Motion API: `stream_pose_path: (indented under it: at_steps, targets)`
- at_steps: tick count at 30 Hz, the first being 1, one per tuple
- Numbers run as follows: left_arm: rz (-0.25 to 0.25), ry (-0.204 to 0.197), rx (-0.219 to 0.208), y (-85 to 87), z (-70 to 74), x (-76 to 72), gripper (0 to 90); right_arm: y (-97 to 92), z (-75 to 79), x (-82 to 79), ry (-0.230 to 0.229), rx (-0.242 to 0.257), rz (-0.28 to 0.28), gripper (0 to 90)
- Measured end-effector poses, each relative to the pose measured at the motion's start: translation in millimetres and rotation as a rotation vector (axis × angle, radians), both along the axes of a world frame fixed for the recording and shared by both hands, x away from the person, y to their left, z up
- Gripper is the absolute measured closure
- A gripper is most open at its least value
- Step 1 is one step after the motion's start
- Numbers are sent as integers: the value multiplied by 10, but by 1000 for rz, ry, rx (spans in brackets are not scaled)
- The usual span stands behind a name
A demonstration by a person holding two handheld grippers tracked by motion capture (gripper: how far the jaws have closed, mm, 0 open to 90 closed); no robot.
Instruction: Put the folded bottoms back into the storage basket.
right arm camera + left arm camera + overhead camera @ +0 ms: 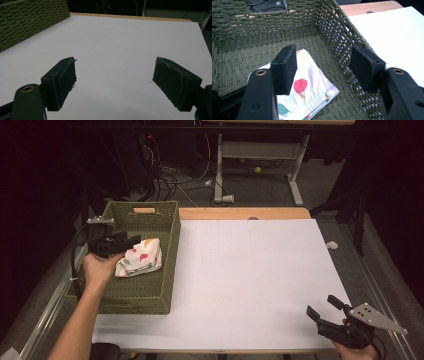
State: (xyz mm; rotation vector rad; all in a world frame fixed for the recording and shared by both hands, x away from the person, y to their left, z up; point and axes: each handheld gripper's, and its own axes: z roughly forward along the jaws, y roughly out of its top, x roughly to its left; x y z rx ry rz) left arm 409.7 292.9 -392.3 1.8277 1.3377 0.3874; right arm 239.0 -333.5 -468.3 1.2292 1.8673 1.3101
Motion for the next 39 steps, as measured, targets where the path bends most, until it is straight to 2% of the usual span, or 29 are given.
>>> stream_pose_path:
  at_steps: [23,28,39]
  targets:
    - [-29,-38,-15,13,71,-195,372,-4,0,-1,2,2,-4,192]
    - [-30,-46,-6,21,84,-242,372,-3,0,-2,2,2,-3,192]
    - [-41,-46,-19,30,26,-346,357,-5,3,-8,-1,4,1,191]
